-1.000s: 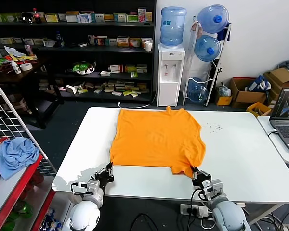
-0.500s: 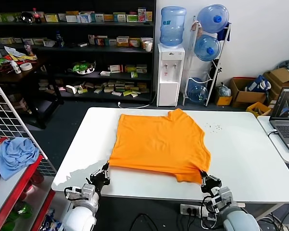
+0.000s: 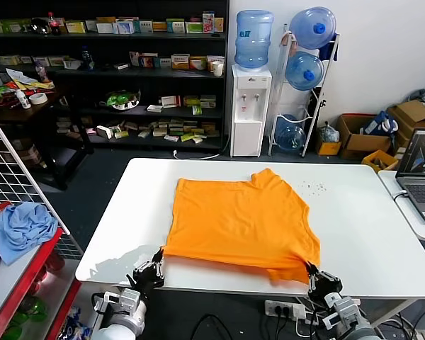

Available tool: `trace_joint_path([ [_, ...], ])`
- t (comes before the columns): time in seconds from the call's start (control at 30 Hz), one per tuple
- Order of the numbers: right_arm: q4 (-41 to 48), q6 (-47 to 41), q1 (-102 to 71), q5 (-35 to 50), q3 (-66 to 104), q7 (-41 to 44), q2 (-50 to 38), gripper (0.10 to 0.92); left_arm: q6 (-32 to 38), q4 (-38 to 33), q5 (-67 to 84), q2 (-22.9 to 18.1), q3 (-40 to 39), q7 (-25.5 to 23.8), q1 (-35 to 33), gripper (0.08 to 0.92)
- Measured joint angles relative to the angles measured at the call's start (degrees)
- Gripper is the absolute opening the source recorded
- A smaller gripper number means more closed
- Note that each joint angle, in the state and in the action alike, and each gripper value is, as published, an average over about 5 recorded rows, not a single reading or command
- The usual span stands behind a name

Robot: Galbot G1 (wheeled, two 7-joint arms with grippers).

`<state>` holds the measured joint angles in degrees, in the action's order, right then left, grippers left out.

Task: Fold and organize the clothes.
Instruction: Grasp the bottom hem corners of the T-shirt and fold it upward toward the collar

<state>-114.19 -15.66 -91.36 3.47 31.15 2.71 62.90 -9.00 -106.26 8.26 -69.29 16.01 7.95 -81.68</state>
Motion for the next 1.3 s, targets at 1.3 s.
trace_joint_path([
  [1.3, 25.0, 1.7, 29.0, 6.9, -11.2, -0.3, 0.0, 0.354, 1.8, 16.9, -0.4, 1.7, -8.6, -0.5, 20.7, 0.262],
])
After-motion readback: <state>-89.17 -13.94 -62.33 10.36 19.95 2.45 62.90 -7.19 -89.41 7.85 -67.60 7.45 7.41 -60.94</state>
